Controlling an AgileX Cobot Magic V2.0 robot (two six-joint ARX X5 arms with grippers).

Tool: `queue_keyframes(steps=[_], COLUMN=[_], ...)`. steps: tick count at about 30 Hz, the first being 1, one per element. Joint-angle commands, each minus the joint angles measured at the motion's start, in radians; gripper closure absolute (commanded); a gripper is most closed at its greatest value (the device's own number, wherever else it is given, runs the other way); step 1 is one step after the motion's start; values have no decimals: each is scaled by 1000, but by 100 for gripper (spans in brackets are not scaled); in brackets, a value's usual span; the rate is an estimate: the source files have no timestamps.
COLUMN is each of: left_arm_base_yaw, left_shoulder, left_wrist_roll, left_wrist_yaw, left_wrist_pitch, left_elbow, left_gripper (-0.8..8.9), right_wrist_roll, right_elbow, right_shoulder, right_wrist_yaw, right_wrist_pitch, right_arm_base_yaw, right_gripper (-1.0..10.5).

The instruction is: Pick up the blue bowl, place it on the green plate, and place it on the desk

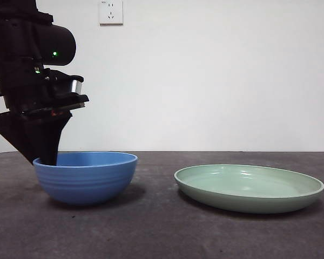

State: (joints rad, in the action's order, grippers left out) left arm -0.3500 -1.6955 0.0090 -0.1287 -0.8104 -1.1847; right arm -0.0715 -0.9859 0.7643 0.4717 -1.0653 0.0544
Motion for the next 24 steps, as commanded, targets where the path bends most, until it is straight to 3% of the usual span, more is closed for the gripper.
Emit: queue_keyframes(steps=[1, 16, 24], left_arm_base_yaw=[-5, -16, -124], left_shoulder=[-22, 93, 106], left_wrist_roll=[-3, -31, -51], left_wrist_yaw=[2, -3, -29], left_wrist_pitch=[8, 0, -18], left_elbow=[-21, -101, -255], left_gripper=[799, 799, 799], right_wrist_roll=[8, 10, 19], right_elbow=[-17, -17, -17], right_shoulder=[5, 5, 5], right_wrist_yaw=[2, 2, 0], right_wrist_pitch=[8, 10, 14], right_arm_base_yaw=[4, 3, 3], right_gripper=[473, 473, 473])
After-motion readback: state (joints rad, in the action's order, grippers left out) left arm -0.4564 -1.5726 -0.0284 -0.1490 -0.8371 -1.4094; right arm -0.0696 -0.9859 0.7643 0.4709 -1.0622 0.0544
